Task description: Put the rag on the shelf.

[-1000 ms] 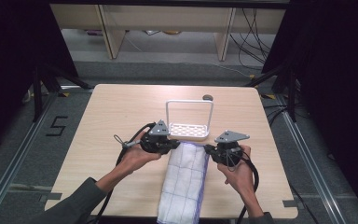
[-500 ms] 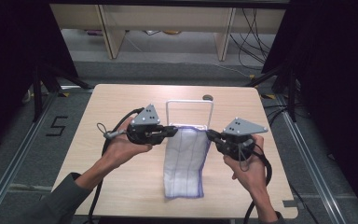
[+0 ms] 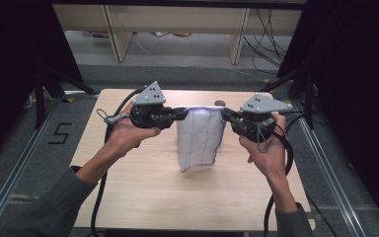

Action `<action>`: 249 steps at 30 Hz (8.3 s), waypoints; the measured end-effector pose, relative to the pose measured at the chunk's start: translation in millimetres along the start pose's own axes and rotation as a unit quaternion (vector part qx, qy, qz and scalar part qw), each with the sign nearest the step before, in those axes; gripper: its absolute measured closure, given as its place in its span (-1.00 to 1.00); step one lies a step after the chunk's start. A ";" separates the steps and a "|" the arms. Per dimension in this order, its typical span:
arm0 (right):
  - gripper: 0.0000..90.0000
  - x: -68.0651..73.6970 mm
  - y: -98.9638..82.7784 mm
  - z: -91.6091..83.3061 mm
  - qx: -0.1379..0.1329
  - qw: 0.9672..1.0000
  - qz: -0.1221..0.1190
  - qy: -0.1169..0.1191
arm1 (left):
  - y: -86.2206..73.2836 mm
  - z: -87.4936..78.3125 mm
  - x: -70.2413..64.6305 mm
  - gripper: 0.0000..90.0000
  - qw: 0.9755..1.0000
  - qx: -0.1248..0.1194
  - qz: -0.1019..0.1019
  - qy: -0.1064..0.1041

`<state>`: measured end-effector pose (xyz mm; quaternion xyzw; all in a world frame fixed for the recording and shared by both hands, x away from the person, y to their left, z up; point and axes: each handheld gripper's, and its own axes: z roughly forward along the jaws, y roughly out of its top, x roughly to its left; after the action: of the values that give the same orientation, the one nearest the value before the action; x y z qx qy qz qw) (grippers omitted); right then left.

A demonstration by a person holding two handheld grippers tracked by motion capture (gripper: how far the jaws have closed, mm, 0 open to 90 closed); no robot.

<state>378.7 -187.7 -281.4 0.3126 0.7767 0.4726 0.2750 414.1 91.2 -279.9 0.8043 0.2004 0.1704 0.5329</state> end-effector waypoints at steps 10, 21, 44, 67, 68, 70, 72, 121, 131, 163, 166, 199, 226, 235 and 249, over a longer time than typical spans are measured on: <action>0.93 -19.4 24.9 16.7 -0.009 1.000 0.004 -0.015 | 23.1 8.6 27.3 0.90 0.999 -0.006 -0.016 0.030; 0.93 -37.9 47.3 26.2 -0.020 0.999 0.012 -0.033 | 44.3 17.6 45.2 0.90 0.998 -0.026 -0.028 0.047; 0.93 -78.1 74.4 70.3 -0.015 0.997 0.037 -0.070 | 58.3 53.4 93.9 0.89 0.992 -0.048 -0.092 0.071; 0.92 -104.3 37.5 147.8 0.047 0.993 0.075 -0.081 | 16.2 100.4 137.0 0.87 0.981 -0.016 -0.175 0.081; 0.92 -104.3 37.5 147.8 0.047 0.993 0.075 -0.081 | 13.6 102.0 138.1 0.87 0.980 -0.015 -0.180 0.080; 0.92 -105.7 33.3 150.0 0.055 0.992 0.082 -0.075 | 8.5 105.1 140.3 0.86 0.978 -0.013 -0.192 0.077; 0.92 -107.3 29.0 153.3 0.065 0.992 0.085 -0.073 | 4.2 108.5 141.6 0.85 0.978 -0.009 -0.196 0.073; 0.38 -133.3 -28.5 157.0 0.148 0.975 0.164 -0.036 | -50.8 95.2 152.6 0.47 0.968 0.057 -0.226 0.090; 0.35 -131.6 -24.9 140.4 0.146 0.975 0.164 -0.044 | -50.2 82.7 147.0 0.42 0.974 0.058 -0.207 0.073; 0.12 -117.3 -28.1 90.8 0.099 0.983 0.154 -0.036 | -48.9 54.2 111.3 -0.18 0.982 0.057 -0.173 0.044; 0.10 -113.7 -28.6 88.3 0.098 0.982 0.157 -0.035 | -48.1 53.4 108.4 -0.21 0.982 0.059 -0.171 0.050; -0.17 -74.6 -40.6 59.4 0.071 0.987 0.144 -0.025 | -71.6 31.8 76.9 -0.36 0.983 0.042 -0.177 0.019; -0.26 -31.4 -88.1 48.8 0.067 0.986 0.154 0.005 | -111.3 3.0 30.1 -0.49 0.988 0.038 -0.150 -0.005; -0.27 -20.9 -106.7 53.9 0.075 0.986 0.149 0.019 | -134.7 -4.6 17.1 -0.50 0.986 0.050 -0.157 -0.006; -0.30 -2.1 -122.8 61.9 0.106 0.984 0.138 0.030 | -175.4 -14.3 -3.2 -0.52 0.988 0.068 -0.137 -0.001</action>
<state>397.1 -198.3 -417.2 0.4301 0.7794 0.4304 0.1495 379.7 162.5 -437.0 0.8037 0.3195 0.0809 0.4954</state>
